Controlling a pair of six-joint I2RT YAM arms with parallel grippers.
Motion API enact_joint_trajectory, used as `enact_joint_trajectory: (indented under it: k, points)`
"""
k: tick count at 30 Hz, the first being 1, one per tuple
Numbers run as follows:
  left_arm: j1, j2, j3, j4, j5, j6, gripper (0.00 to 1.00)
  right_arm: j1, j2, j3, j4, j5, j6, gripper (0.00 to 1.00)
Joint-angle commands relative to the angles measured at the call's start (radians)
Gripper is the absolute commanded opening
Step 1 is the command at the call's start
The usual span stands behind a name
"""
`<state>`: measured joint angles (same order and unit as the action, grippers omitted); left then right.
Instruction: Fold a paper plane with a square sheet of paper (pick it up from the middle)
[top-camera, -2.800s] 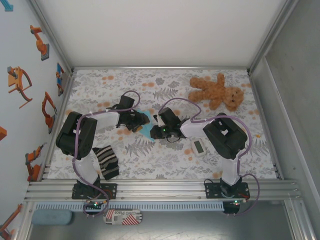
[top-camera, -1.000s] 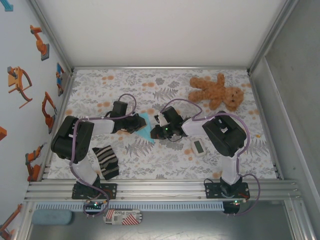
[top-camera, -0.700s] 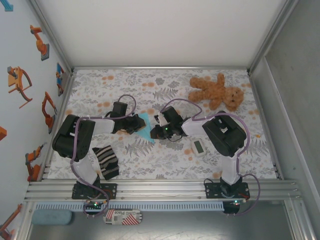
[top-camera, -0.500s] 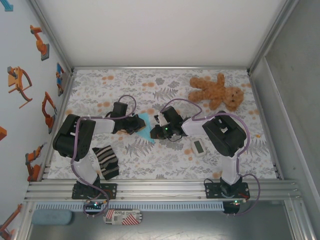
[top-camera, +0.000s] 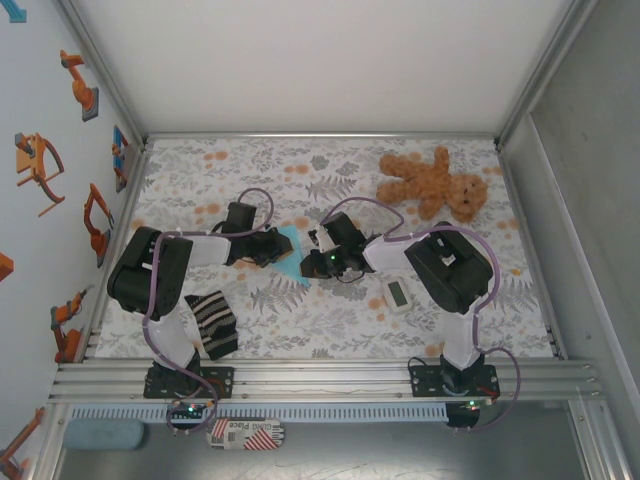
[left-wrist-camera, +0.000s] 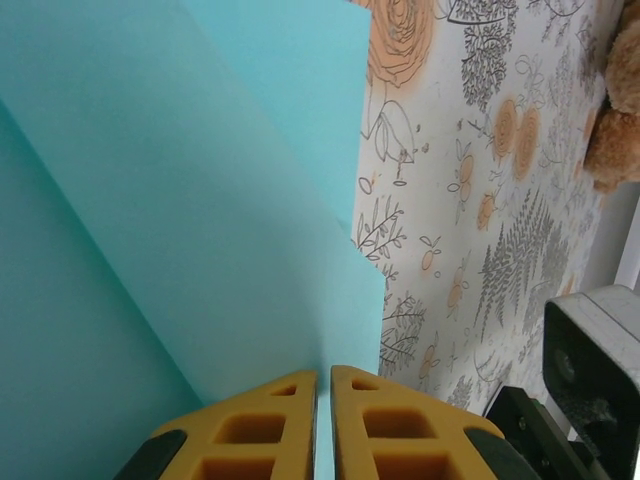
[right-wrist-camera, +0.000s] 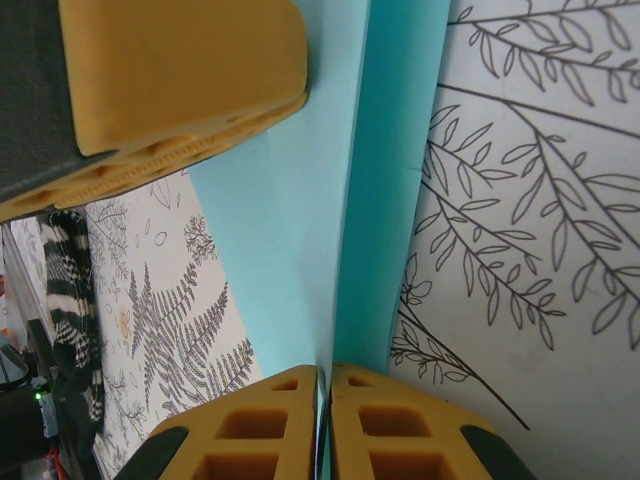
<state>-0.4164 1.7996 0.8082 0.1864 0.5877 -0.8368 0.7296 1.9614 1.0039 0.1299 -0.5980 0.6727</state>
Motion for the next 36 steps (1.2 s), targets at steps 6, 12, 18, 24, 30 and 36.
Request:
enact_joint_trajectory:
  k: [6,12,18,24,30,36]
  points:
    - [0.005,0.026,0.032,-0.015,0.030,0.011,0.13,-0.002,0.034,-0.004,-0.070,0.017,-0.012,0.13]
    - [0.004,0.032,0.038,-0.021,0.035,0.015,0.13,-0.002,0.036,-0.005,-0.076,0.021,-0.013,0.13]
    - [0.004,0.035,0.040,-0.025,0.035,0.016,0.13,-0.003,0.038,-0.004,-0.081,0.023,-0.015,0.12]
    - [0.005,0.044,0.043,-0.023,0.036,0.016,0.13,-0.002,0.039,-0.006,-0.082,0.020,-0.016,0.12]
    - [0.005,0.052,0.048,-0.029,0.037,0.016,0.13,-0.002,0.037,-0.006,-0.082,0.020,-0.017,0.12]
    - [0.005,0.054,0.046,-0.034,0.034,0.019,0.13,-0.002,0.030,-0.005,-0.082,0.018,-0.016,0.12]
